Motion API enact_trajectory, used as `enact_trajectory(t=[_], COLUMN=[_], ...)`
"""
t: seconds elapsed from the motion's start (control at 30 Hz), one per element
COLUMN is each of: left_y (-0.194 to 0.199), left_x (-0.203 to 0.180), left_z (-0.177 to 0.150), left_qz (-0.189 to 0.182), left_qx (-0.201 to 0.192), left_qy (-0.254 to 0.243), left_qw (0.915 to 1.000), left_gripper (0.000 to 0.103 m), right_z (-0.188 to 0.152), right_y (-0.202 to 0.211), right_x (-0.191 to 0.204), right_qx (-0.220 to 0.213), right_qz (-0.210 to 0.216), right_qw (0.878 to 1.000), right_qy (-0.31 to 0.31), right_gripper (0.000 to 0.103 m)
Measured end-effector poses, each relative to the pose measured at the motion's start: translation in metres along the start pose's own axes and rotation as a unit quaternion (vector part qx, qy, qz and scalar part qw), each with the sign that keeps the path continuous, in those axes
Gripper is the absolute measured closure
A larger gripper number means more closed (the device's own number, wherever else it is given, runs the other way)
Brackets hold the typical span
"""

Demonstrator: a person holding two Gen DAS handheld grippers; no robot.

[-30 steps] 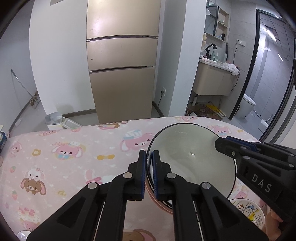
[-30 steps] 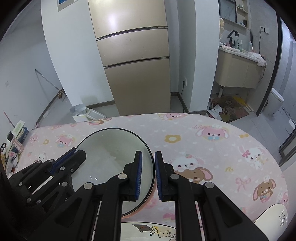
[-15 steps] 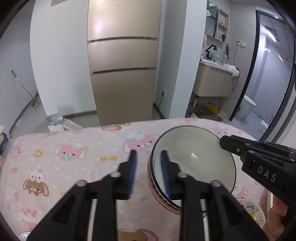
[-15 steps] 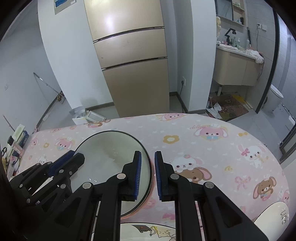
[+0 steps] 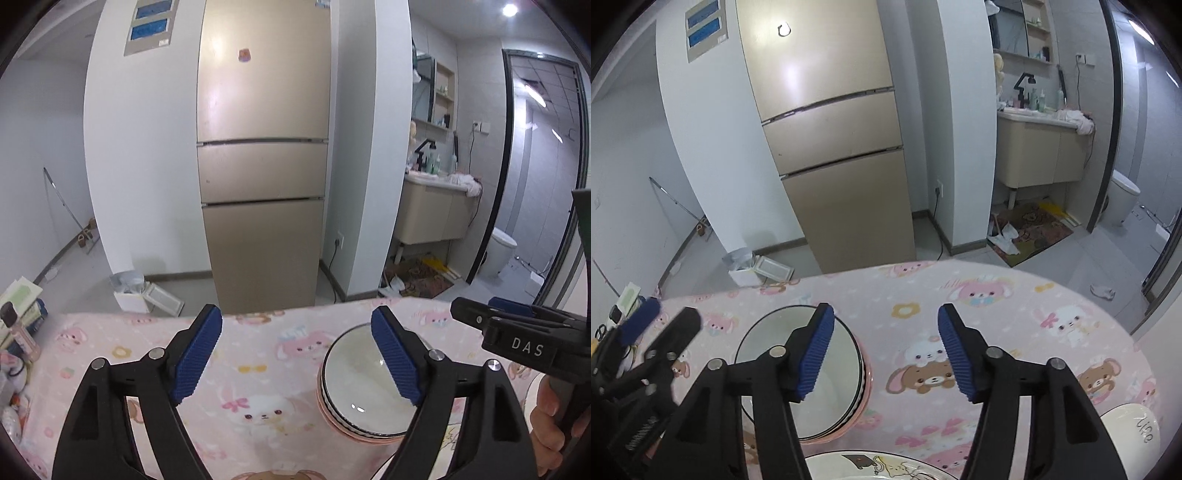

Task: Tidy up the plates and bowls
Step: 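Lower the white bowl onto the pink bowls and open both grippers, then move both grippers to opposite rims of a white cat-print plate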

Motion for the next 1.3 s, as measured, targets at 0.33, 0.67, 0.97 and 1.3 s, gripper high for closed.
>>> enact_trajectory(t=[0.33, 0.67, 0.97, 1.3], left_y=[0.073, 0.198, 0.308, 0.34], left_x=[0.008, 0.014, 0.042, 0.085], left_z=[0.044, 0.063, 0.051, 0.01], left_qz=[0.022, 0.024, 0.042, 0.092], left_qx=[-0.063, -0.156, -0.244, -0.253], left_qy=[0.007, -0.04, -0.048, -0.035], left_qw=[0.9977, 0.9866, 0.9677, 0.9623], left_gripper=[0.021, 0.003, 0.0, 0.0], right_z=[0.027, 0.031, 0.004, -0.036], right_y=[0.058, 0.18, 0.271, 0.328], right_x=[0.001, 0.029, 0.072, 0.12], right_qx=[-0.054, -0.154, -0.216, -0.268], right_qz=[0.011, 0.034, 0.084, 0.132], right_qw=[0.998, 0.987, 0.973, 0.954], right_qy=[-0.018, 0.019, 0.024, 0.028], right_gripper=[0.038, 0.027, 0.008, 0.0])
Point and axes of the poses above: each gripper's, at about its wrist camera, not at the fingertips, and y roughly against the way its jaws point, x to its left, z to its top, the point moved 10 cm from there along -y, roughly the way its jaws point, and after that the axes turned 1 degree about -z, right-handed, at the moved point
